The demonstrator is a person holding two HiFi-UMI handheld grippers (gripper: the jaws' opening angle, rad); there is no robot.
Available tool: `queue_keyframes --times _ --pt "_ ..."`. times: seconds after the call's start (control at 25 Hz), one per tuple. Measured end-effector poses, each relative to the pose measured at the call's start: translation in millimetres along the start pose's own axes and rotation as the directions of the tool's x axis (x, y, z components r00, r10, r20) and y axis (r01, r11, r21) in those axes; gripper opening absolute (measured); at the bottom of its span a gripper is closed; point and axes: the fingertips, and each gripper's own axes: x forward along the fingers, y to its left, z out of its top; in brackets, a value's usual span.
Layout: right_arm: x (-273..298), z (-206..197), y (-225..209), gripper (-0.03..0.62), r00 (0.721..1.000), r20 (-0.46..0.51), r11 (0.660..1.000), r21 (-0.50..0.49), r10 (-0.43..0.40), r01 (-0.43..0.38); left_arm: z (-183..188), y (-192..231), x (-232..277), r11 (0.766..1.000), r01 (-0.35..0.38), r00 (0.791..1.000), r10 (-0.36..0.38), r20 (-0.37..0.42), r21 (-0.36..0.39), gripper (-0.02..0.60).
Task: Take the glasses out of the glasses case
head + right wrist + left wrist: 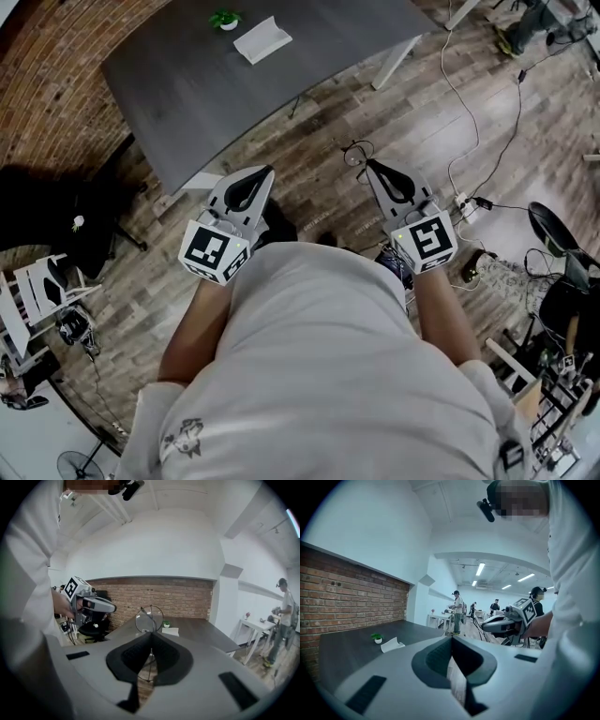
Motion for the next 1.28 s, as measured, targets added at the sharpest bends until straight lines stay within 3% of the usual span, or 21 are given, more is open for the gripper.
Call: queue_keyframes --times 0.52,1.28 --pt "-82.8 -14.4 26.5 0.014 0.998 0.055 1.0 -0.014 0.011 -0.01 -8.9 -82.2 -15.4 1.0 -0.003 1.0 0.003 0.021 -0.004 0.011" --pt "-108.9 -12.3 32.8 0.014 0.996 0.085 1.0 -0.02 0.013 -0.011 -10.3 -102.3 -23.9 1.0 -0.019 0.999 0.02 0.044 -0.011 0.011"
